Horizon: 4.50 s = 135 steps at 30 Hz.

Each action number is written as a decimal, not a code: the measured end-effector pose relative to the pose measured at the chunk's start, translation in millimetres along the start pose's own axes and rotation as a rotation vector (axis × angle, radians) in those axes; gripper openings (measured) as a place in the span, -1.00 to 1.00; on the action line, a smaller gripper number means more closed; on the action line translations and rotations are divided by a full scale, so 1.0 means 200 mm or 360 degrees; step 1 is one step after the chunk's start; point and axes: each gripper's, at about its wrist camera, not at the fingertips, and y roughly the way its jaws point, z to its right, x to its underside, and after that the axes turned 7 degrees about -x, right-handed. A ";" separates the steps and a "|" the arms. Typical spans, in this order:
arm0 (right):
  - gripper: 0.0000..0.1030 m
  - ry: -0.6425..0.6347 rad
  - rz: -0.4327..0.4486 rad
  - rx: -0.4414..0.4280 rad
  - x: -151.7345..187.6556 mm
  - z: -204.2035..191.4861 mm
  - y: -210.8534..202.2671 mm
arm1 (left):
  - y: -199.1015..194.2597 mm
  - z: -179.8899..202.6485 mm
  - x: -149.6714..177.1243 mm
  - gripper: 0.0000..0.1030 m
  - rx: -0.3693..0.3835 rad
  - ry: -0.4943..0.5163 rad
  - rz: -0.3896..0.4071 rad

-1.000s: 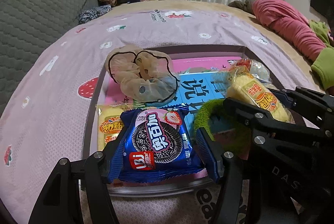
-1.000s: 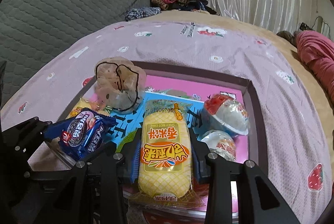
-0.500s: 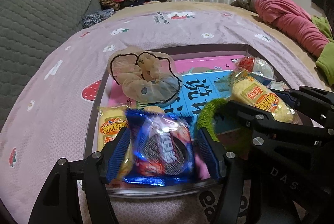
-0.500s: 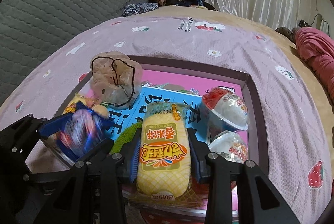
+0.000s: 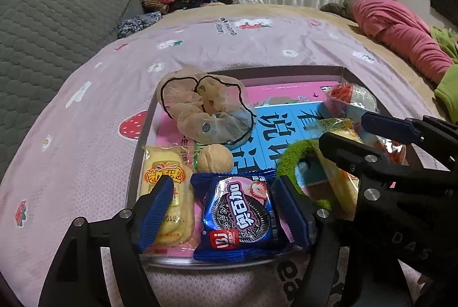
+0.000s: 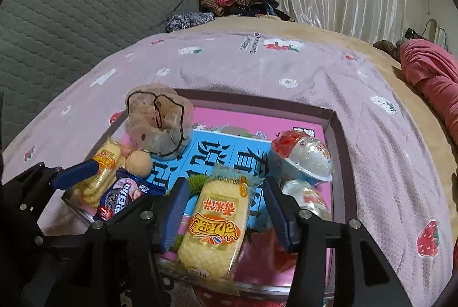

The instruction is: Organize objects

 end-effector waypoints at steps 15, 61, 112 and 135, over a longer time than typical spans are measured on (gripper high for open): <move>0.27 0.0032 0.0101 0.0028 -0.03 0.02 -0.10 | -0.05 -0.04 -0.02 0.50 0.0035 -0.0033 0.0011; 0.74 0.0090 0.0289 0.0129 -0.05 -0.07 -0.55 | -0.57 -0.30 -0.06 0.78 0.0005 -0.0248 0.0230; 0.94 -0.0061 0.0329 0.0170 0.27 -0.54 -1.45 | -1.57 -0.56 0.38 1.00 -0.0038 -0.0281 0.0249; 0.98 -0.0050 0.0303 0.0176 0.48 -0.51 -1.38 | -1.45 -0.55 0.56 1.00 -0.0071 -0.0280 0.0176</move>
